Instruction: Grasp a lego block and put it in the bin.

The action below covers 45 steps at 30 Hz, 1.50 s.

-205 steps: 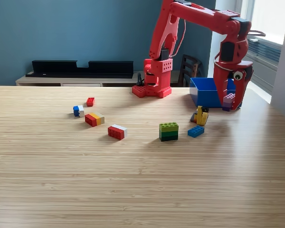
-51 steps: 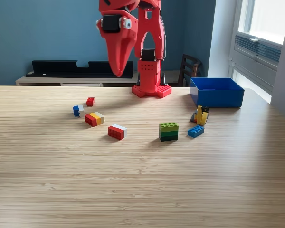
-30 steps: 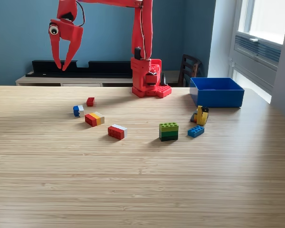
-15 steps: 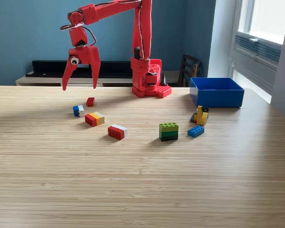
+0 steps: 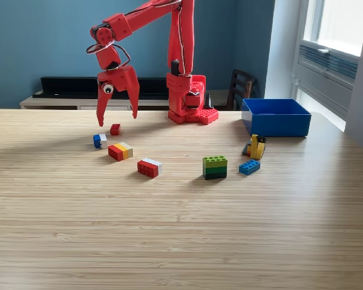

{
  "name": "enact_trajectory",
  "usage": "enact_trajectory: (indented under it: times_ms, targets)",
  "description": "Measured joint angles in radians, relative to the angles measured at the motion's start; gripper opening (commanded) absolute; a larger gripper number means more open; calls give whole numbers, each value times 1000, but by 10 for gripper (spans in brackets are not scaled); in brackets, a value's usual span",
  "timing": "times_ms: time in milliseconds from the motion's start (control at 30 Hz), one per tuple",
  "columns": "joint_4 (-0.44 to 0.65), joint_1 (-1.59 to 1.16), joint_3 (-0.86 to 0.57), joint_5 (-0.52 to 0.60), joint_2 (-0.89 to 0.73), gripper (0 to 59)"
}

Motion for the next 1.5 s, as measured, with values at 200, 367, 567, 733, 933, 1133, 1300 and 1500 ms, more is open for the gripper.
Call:
enact_trajectory:
  times_ms: [200, 367, 567, 733, 933, 1133, 1300, 1500]
  targets:
    - [-2, 0, 9, -2, 0, 332]
    - [-3, 0, 9, -11, 0, 321]
    - [-35, 0, 28, -15, 0, 314]
    - [-38, 3, 28, -34, 0, 302]
    - [-49, 18, 14, -38, 0, 289]
    - [-55, 20, -21, -40, 2, 284]
    - [-98, 20, -21, -41, 2, 277]
    - [-143, 18, 14, -54, 2, 269]
